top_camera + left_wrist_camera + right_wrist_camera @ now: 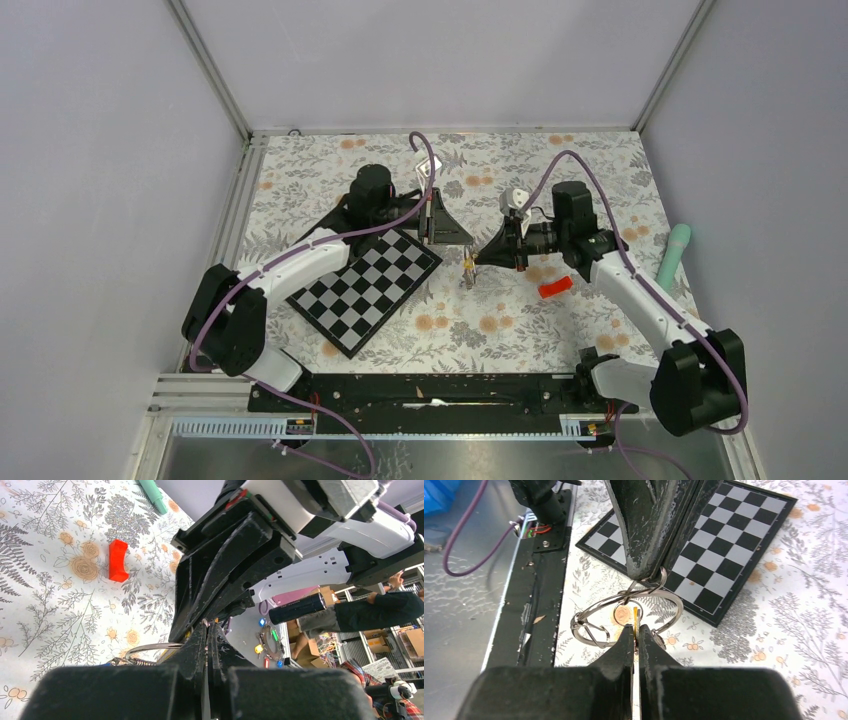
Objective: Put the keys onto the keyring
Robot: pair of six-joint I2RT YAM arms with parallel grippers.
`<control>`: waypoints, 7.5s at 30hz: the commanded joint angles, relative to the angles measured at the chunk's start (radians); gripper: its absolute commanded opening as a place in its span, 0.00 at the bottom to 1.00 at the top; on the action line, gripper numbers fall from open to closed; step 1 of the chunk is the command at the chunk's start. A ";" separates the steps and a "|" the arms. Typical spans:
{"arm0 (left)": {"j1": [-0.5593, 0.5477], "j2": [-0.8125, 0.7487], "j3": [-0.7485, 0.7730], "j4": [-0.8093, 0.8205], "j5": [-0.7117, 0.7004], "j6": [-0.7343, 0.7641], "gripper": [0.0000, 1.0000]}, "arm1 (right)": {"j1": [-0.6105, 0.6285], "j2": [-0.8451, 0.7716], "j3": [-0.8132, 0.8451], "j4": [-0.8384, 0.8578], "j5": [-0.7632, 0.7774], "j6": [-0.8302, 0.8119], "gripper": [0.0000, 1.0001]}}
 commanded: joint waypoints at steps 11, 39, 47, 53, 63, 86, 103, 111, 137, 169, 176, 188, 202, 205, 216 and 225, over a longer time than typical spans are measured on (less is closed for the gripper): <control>0.008 -0.024 0.009 0.002 -0.029 0.032 0.00 | -0.009 -0.088 0.099 -0.102 0.197 -0.082 0.00; -0.044 0.002 0.018 -0.044 -0.054 0.103 0.00 | 0.035 -0.065 0.168 -0.124 0.322 -0.008 0.00; -0.044 0.015 0.035 -0.091 -0.088 0.121 0.00 | 0.034 -0.092 0.188 -0.207 0.381 -0.068 0.00; -0.043 0.016 0.038 -0.107 -0.104 0.131 0.00 | 0.034 -0.101 0.198 -0.243 0.461 -0.109 0.00; -0.020 -0.009 0.046 -0.124 -0.123 0.154 0.46 | 0.035 -0.100 0.188 -0.302 0.640 -0.217 0.00; 0.145 -0.108 0.058 -0.268 -0.339 0.194 0.81 | 0.186 -0.010 0.290 -0.306 0.699 -0.164 0.00; 0.155 -0.101 0.062 -0.267 -0.325 0.176 0.83 | -0.033 0.039 0.010 -0.363 1.037 -0.429 0.00; 0.159 -0.112 0.059 -0.265 -0.320 0.173 0.84 | -0.048 0.151 0.001 -0.361 1.194 -0.482 0.00; 0.172 -0.128 0.059 -0.266 -0.317 0.171 0.86 | -0.061 0.376 0.036 -0.265 1.470 -0.514 0.25; 0.258 -0.168 0.132 -0.381 -0.472 0.235 0.99 | -0.150 0.136 0.192 -0.236 1.251 -0.299 1.00; 0.276 -0.175 0.203 -0.430 -0.605 0.264 0.99 | -0.158 0.101 0.237 -0.175 1.216 -0.098 1.00; 0.279 -0.307 0.160 -0.417 -0.664 0.446 0.99 | -0.158 -0.110 0.169 -0.038 1.142 0.296 1.00; 0.279 -0.537 0.092 -0.604 -0.800 0.667 0.99 | -0.164 -0.410 0.026 0.061 1.143 0.303 1.00; 0.279 -0.551 0.117 -0.624 -0.895 0.706 0.99 | -0.170 -0.450 0.013 0.060 1.149 0.296 1.00; 0.280 -0.564 0.088 -0.595 -0.988 0.705 0.99 | -0.179 -0.501 -0.001 0.069 1.164 0.341 0.99; 0.279 -0.553 0.083 -0.620 -0.968 0.728 0.99 | -0.183 -0.481 0.050 0.012 1.139 0.354 1.00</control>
